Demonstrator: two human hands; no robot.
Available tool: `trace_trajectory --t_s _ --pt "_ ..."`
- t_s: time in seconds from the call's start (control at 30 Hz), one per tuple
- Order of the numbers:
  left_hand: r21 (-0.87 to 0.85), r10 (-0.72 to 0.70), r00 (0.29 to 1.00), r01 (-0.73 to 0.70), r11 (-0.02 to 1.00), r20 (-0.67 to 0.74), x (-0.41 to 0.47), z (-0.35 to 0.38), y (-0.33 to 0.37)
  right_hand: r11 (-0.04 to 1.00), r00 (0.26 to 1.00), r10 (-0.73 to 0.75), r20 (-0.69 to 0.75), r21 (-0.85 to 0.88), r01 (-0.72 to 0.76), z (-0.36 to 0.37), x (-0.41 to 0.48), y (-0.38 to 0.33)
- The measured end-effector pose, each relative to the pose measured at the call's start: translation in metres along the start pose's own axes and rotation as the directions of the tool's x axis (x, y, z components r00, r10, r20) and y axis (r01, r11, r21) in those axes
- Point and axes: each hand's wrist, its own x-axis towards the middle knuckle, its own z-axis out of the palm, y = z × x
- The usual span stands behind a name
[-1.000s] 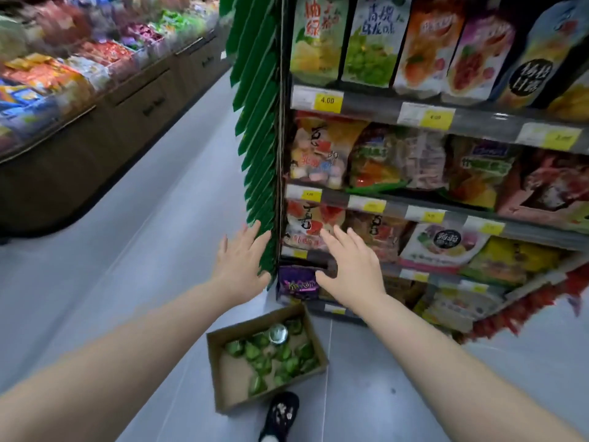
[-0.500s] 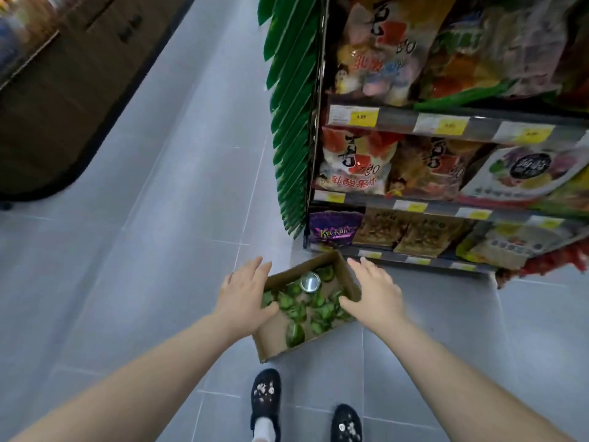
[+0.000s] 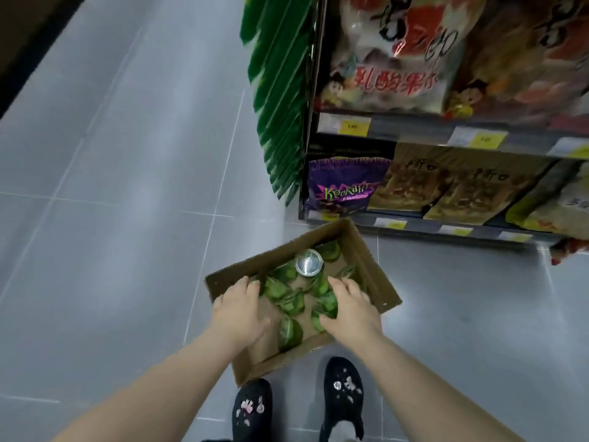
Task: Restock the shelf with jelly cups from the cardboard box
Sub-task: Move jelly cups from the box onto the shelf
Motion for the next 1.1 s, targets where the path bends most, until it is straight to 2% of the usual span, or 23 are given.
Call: trace_trajectory --t_s 0.2,0.3,0.37,0.5,0.6,0.73,0.9,1.03,1.1 --pt "-0.117 -0.103 0.992 0.111 0.987 0.074 0.103 0.118 -0.014 0.994 0.999 -0.036 0.031 -0.106 0.039 0.087 0.101 0.032" --pt "-0.165 -0.148 0.984 0.163 0.973 0.102 0.15 0.155 -0.016 0.976 0.998 -0.037 0.045 -0.212 0.046 0.11 0.144 0.047" --pt "-0.192 -0.16 0.983 0.174 0.966 0.087 0.177 0.172 -0.016 0.975 0.999 -0.033 0.026 -0.218 0.038 0.119 0.167 0.055" --pt "-0.201 -0.124 0.99 0.134 0.97 0.064 0.221 0.196 -0.016 0.992 1.0 -0.027 -0.015 -0.127 0.025 0.124 0.191 0.069" --pt "-0.113 -0.122 0.992 0.125 0.986 0.035 0.232 0.212 -0.012 0.999 0.998 -0.009 -0.063 -0.032 0.007 0.12 0.194 0.08" --pt "-0.017 -0.188 0.976 0.187 0.982 -0.106 0.232 0.219 -0.012 0.994 0.995 0.074 -0.067 0.09 -0.068 0.128 0.188 0.085" --pt "-0.201 -0.241 0.954 0.204 0.958 -0.179 0.23 0.218 -0.012 0.988 0.991 0.128 -0.046 0.096 -0.123 0.127 0.202 0.087" --pt "-0.463 -0.295 0.931 0.169 0.87 -0.216 0.211 0.195 -0.017 0.972 0.979 0.205 -0.012 0.117 -0.202 0.126 0.219 0.081" --pt "-0.557 -0.353 0.917 0.197 0.807 -0.187 0.203 0.181 -0.017 0.97 0.975 0.218 0.04 0.099 -0.221 0.134 0.23 0.074"
